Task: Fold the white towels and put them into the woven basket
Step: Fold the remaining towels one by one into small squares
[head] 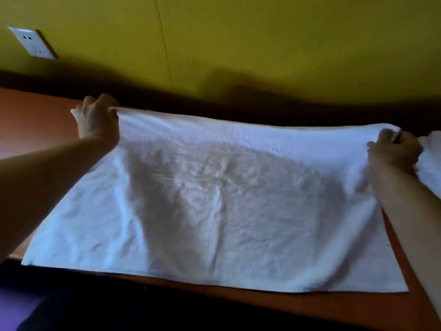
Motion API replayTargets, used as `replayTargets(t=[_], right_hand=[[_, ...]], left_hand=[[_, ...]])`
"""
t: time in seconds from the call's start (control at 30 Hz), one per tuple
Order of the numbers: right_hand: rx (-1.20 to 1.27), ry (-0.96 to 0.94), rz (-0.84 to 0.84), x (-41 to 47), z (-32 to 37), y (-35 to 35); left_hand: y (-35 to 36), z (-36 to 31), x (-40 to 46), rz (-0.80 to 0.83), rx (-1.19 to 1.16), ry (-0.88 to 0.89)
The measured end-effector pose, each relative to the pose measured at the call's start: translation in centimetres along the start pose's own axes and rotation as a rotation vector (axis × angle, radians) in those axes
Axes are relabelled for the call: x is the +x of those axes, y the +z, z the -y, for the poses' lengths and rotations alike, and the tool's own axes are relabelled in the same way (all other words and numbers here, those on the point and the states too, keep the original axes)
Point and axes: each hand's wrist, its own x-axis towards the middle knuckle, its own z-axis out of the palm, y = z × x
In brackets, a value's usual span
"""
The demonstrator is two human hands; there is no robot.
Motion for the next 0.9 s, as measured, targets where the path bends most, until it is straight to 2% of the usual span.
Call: replayTargets(t=[0.1, 0.17, 0.27, 0.4, 0.5, 0.7, 0.9], right_hand=[[-0.321, -0.026, 0.009, 1.6, -2.1, 0.8], [-0.442, -0.057, 0.053, 1.5, -2.7, 0.6], [-0.518, -0.085, 0.105, 2.1, -3.4, 0.6], [-0.625, -0.184, 0.183, 2.8, -3.5, 0.7], [-0.701, -0.251, 0.319, 2.9, -2.8, 0.3], [-0.656, -0.286, 0.379, 2.4, -2.2, -1.0], [-0.345, -0.174, 0.459, 4.2, -4.2, -2.1]], left_hand=[[1.9, -1.1, 0.2, 0.026, -0.058, 0.013], [2.9, -1.6, 0.1, 0.047, -0.046, 0.007], [4.6, -1.2, 0.6, 0.092, 0.0, 0.049], [4.7, -1.2, 1.0, 0.103, 0.21, 0.107], [4.4, -3.3, -0.4, 0.062, 0.17, 0.254], [4.7, -11.2, -9.4, 0.241, -0.045, 0.578], [4.5, -20.1, -22.7, 0.37, -0.239, 0.827]])
